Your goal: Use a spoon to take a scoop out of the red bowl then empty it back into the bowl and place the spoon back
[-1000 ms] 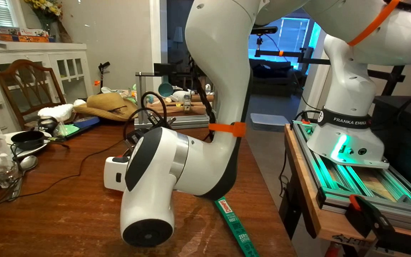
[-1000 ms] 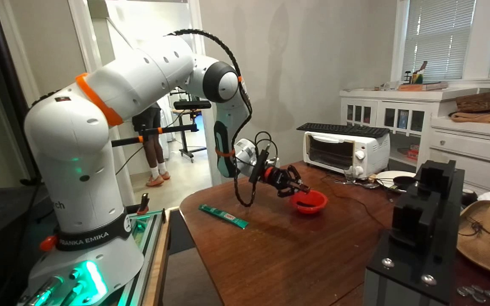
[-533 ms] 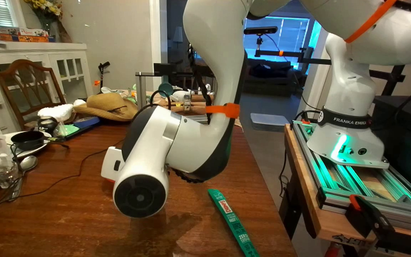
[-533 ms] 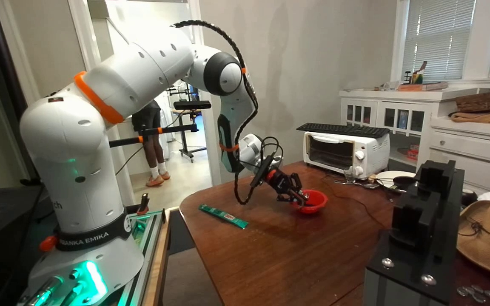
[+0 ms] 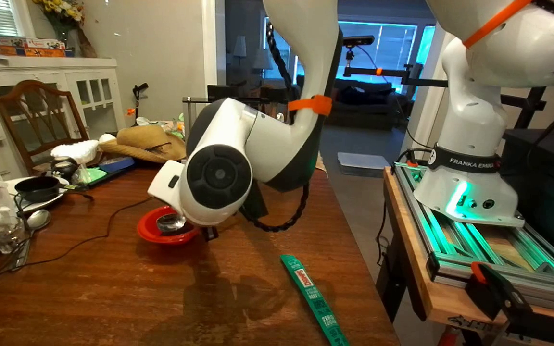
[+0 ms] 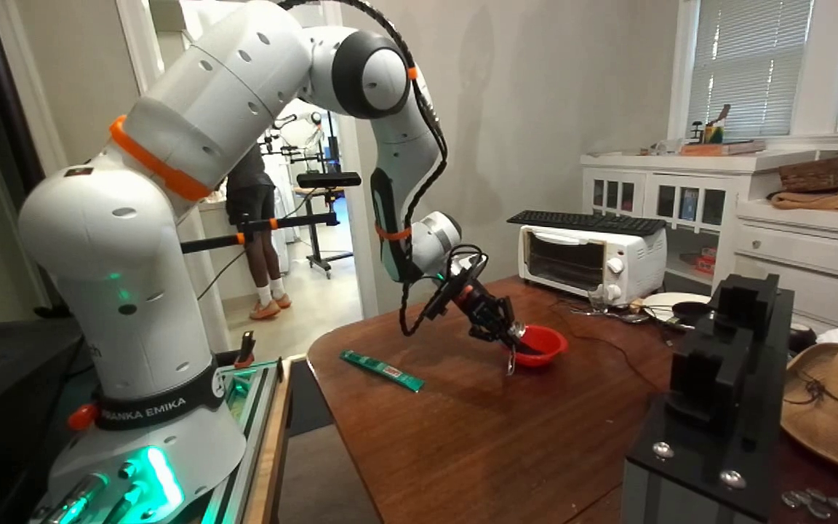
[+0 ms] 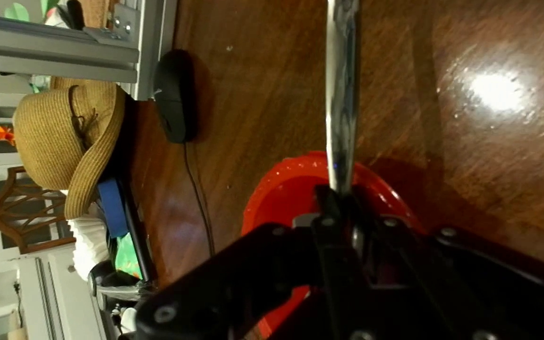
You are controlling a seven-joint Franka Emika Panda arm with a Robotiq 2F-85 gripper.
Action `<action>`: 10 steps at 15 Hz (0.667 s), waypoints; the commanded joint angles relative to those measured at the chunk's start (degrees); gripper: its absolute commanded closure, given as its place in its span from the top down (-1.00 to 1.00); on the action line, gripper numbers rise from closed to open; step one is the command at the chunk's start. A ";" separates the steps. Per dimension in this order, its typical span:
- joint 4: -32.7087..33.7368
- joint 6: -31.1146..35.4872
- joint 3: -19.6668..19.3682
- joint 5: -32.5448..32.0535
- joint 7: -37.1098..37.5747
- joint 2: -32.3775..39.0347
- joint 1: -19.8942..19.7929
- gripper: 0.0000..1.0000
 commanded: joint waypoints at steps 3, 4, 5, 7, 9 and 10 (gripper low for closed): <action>-9.22 6.84 -1.35 0.76 5.50 -9.23 -0.51 -0.94; -10.34 6.74 -1.39 1.14 5.52 -10.71 -0.41 -0.94; -11.28 6.49 -1.34 1.58 5.47 -12.01 -0.37 -0.94; -13.25 7.19 -0.79 3.69 3.95 -14.74 -1.09 -0.94; -15.62 9.95 -0.77 5.27 4.04 -17.81 -2.06 -0.94; -17.66 15.01 -0.86 4.91 5.28 -19.81 -3.67 -0.94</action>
